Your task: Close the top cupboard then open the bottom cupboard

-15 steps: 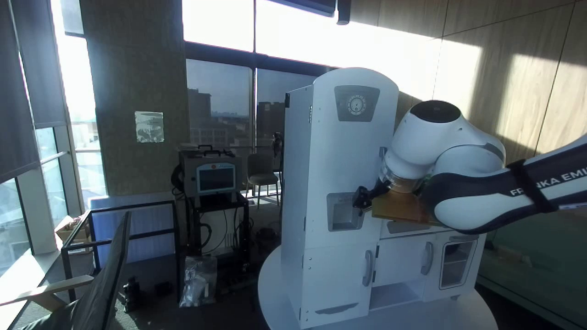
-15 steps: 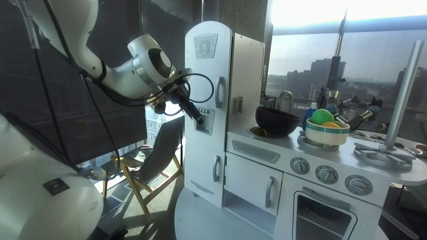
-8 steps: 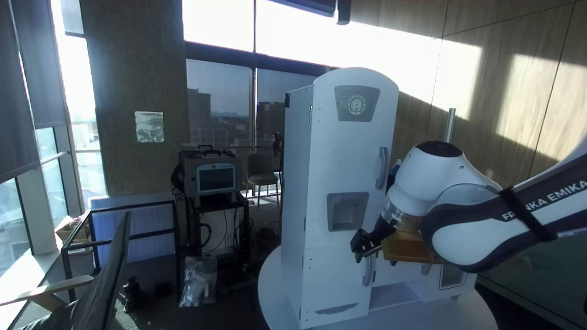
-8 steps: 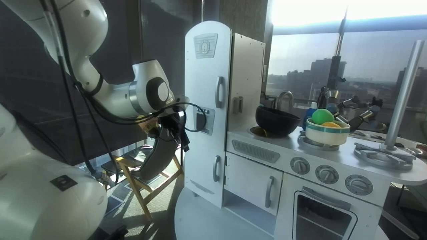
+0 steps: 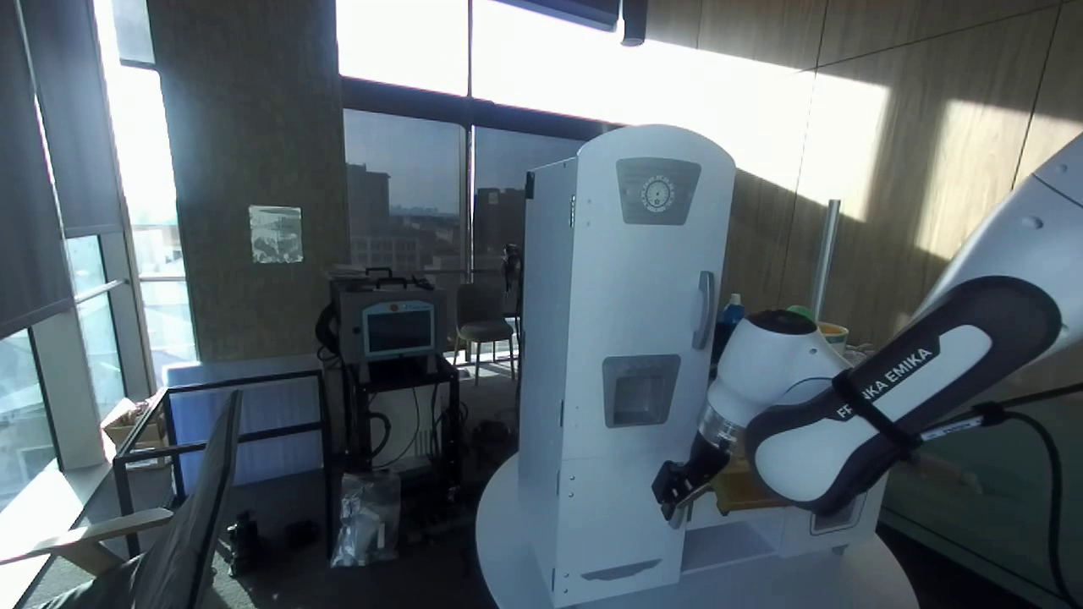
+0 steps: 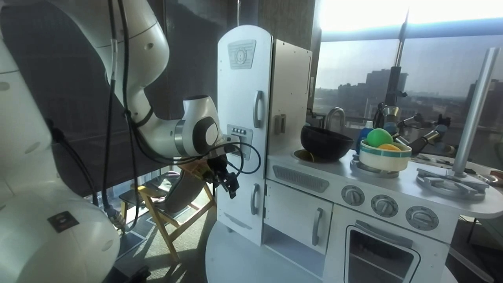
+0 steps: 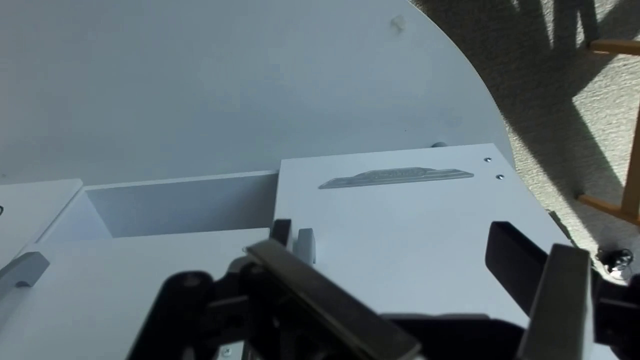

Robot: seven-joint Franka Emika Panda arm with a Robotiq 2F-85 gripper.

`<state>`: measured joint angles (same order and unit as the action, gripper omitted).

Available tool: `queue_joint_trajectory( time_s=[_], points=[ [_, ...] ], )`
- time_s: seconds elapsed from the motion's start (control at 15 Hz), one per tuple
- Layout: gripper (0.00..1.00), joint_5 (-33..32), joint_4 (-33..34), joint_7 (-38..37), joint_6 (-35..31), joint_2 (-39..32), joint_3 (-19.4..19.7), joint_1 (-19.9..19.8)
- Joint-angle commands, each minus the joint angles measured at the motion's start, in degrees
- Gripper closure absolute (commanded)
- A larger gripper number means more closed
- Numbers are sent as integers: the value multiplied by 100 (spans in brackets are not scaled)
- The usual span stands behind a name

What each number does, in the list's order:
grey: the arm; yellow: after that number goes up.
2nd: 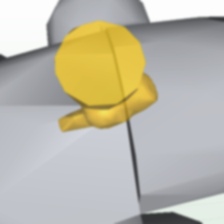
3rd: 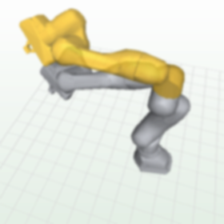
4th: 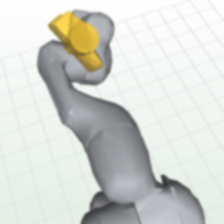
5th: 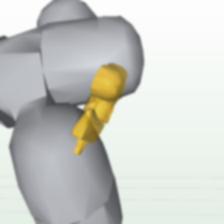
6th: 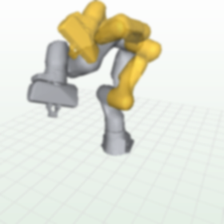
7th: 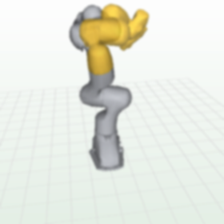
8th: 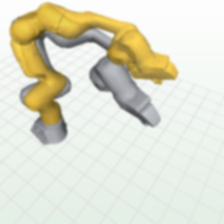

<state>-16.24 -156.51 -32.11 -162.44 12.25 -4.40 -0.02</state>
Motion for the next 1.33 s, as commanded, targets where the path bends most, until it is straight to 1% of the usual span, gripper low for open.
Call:
queue_joint_trajectory(
  time_s=[0.0, 0.2, 0.33, 0.6, 0.8, 0.87, 0.93, 1.0, 1.07, 1.13, 1.2, 1.27],
  points=[
    [0, -493, 572, 201, -257, -818, -25, -333],
    [0, -1072, 1071, 168, -222, -1219, -22, -446],
    [0, -1315, 1345, 208, -238, -1436, 24, -468],
    [0, -1149, 1672, 516, -410, -1890, 92, -508],
    [0, -1298, 1885, 654, -310, -2121, 137, -528],
    [0, -1247, 1900, 759, -288, -2142, 130, -549],
    [2, -1149, 1910, 859, -282, -2158, 108, -570],
    [26, -1132, 1860, 914, -264, -2091, 93, -581],
    [27, -1152, 1829, 973, -244, -2057, 90, -587],
    [30, -1219, 1759, 991, -184, -1950, 106, -573],
    [37, -1237, 1727, 1031, -189, -1910, 108, -569],
    [47, -1376, 1678, 1031, -183, -1827, 139, -538]
  ],
)
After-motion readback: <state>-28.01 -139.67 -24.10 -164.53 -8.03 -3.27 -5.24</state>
